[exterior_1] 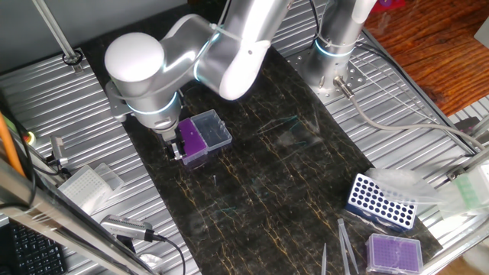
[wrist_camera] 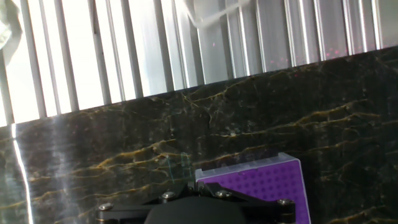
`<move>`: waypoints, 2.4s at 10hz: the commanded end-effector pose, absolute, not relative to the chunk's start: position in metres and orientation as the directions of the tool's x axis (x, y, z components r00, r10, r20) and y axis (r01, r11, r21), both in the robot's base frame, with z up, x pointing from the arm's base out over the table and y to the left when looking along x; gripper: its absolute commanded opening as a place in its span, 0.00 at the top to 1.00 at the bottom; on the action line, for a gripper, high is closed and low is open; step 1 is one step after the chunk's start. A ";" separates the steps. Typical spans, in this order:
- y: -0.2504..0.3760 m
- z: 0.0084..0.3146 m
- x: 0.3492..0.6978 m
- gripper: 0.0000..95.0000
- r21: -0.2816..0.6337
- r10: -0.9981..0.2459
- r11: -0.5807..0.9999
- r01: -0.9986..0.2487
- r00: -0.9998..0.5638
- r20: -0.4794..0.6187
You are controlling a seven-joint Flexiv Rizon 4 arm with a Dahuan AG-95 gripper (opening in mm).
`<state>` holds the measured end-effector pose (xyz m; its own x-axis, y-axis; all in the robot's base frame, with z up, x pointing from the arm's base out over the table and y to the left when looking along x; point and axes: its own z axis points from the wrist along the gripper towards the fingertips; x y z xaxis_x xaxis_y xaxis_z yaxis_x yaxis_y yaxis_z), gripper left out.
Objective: Insert a small pipette tip into the holder for small pipette tips
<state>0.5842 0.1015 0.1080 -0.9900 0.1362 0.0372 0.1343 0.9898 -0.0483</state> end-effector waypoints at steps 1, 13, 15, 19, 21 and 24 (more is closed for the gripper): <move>0.101 0.107 0.584 1.00 -0.050 0.137 0.990 0.135 -0.990 0.039; 0.098 0.106 0.582 1.00 -0.030 0.055 0.998 0.053 -0.996 0.073; 0.098 0.106 0.582 1.00 0.014 0.023 1.000 0.024 -0.999 0.044; 0.098 0.106 0.582 1.00 0.027 -0.091 0.996 -0.088 -0.990 0.106; 0.098 0.106 0.582 1.00 0.029 -0.150 0.989 -0.147 -0.983 0.103; 0.098 0.106 0.582 1.00 0.023 -0.163 0.987 -0.162 -0.981 0.103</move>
<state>0.5813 0.0984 0.1065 -0.9781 -0.1815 0.1019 -0.1797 0.9834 0.0267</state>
